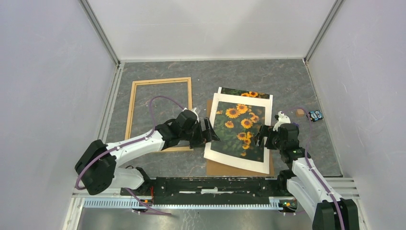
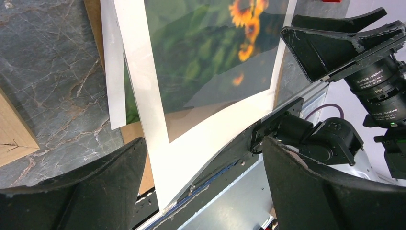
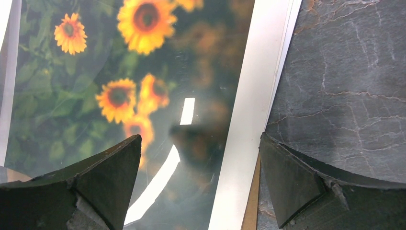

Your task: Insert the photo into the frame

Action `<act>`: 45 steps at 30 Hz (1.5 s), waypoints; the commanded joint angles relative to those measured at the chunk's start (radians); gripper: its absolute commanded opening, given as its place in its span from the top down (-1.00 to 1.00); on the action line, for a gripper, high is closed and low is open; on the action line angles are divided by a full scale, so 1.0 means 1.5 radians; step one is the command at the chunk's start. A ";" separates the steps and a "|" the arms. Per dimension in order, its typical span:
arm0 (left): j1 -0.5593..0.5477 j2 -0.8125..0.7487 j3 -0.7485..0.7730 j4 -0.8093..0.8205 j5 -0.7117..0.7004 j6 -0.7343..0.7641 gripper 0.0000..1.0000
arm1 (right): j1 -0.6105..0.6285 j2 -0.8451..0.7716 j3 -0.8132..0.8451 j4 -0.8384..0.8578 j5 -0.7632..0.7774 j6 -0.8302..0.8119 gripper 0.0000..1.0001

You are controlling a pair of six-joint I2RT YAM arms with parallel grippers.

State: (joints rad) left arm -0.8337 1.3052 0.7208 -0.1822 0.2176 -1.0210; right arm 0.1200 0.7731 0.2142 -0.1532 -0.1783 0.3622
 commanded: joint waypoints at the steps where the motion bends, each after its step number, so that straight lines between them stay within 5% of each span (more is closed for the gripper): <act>1: -0.005 -0.025 0.018 0.020 -0.002 0.023 -0.93 | 0.005 0.004 -0.011 -0.024 -0.016 0.005 -0.96; 24: 0.023 0.113 0.102 0.008 -0.040 0.126 -1.00 | 0.004 0.010 0.017 -0.036 0.024 -0.001 -0.96; 38: 0.161 0.307 0.310 0.172 -0.057 0.177 -1.00 | 0.002 0.174 0.150 0.025 0.085 -0.019 -0.96; 45: 0.185 0.441 0.463 0.163 -0.031 0.200 -1.00 | 0.003 0.246 0.191 0.071 0.072 -0.028 -0.84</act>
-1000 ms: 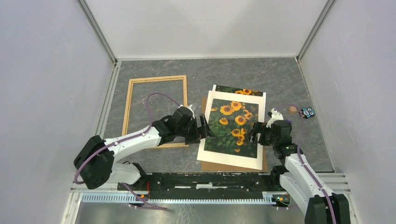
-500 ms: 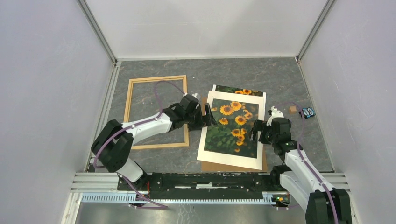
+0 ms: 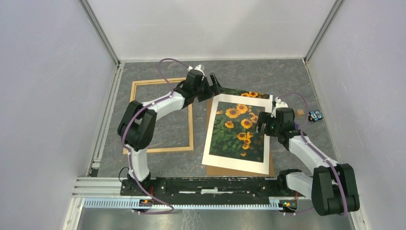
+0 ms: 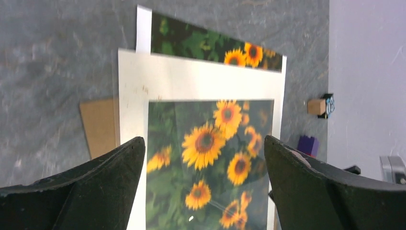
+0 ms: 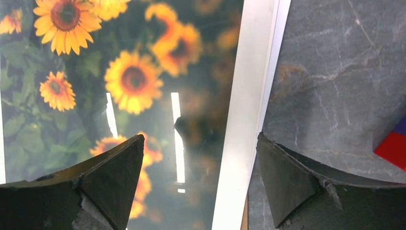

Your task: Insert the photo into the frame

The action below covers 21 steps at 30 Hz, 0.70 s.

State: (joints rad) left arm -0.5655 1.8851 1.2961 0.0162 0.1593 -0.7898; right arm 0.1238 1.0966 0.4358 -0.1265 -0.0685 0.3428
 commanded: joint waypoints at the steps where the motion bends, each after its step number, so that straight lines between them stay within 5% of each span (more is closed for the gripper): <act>1: 0.009 0.074 0.102 0.025 0.016 0.049 -1.00 | -0.001 0.041 0.046 0.062 0.000 -0.016 -0.82; 12: 0.015 0.209 0.276 -0.107 -0.024 0.131 -1.00 | -0.001 0.112 0.053 0.110 -0.028 -0.016 -0.63; 21: 0.015 0.258 0.319 -0.169 -0.055 0.138 -1.00 | -0.004 0.129 0.025 0.120 -0.016 -0.011 -0.63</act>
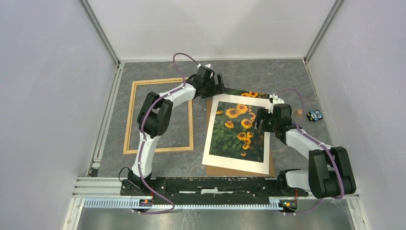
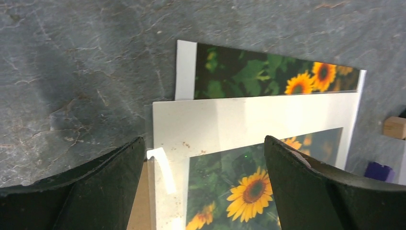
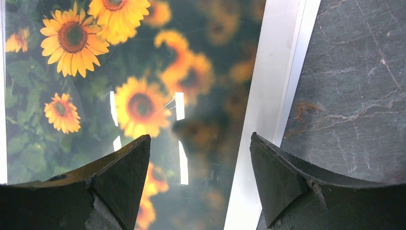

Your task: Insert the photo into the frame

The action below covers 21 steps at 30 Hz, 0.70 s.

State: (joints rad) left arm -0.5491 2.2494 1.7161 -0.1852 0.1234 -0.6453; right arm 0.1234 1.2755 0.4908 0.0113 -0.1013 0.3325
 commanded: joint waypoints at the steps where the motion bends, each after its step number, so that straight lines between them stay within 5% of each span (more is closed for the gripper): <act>1: 0.003 0.019 0.043 -0.040 -0.035 0.044 -1.00 | -0.005 0.012 -0.014 0.028 0.006 -0.005 -0.63; 9: 0.004 0.059 0.087 -0.087 -0.016 0.042 -1.00 | -0.009 0.027 -0.027 0.034 -0.003 -0.008 -0.64; 21: 0.052 0.027 0.038 0.049 0.245 -0.123 -0.92 | -0.013 0.046 -0.045 0.054 -0.026 -0.003 -0.65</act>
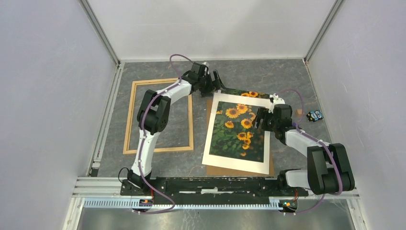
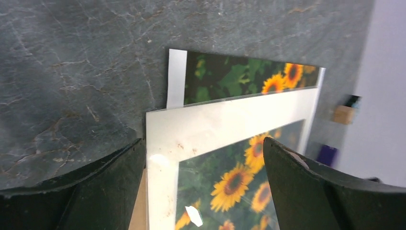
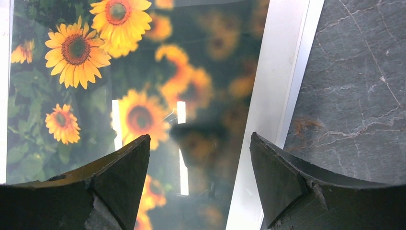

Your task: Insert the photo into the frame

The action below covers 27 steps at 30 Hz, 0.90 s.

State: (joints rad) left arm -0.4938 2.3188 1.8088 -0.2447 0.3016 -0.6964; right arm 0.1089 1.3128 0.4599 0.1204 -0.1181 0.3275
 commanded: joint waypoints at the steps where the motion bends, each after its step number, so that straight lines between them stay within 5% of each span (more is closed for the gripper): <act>1: 0.017 -0.025 -0.034 0.113 0.142 -0.106 -0.91 | -0.004 0.023 -0.024 -0.018 -0.015 0.000 -0.65; 10: 0.028 -0.075 -0.126 0.306 0.232 -0.232 -0.70 | -0.007 0.028 -0.024 -0.015 -0.021 -0.004 -0.64; 27: 0.045 -0.047 -0.117 0.246 0.305 -0.146 -0.23 | -0.011 0.017 -0.025 -0.019 -0.017 -0.011 -0.65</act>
State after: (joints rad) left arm -0.4267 2.2379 1.5723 0.1909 0.6739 -0.9878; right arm 0.0959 1.3285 0.4557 0.1600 -0.1345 0.3164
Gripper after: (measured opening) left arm 0.633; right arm 0.822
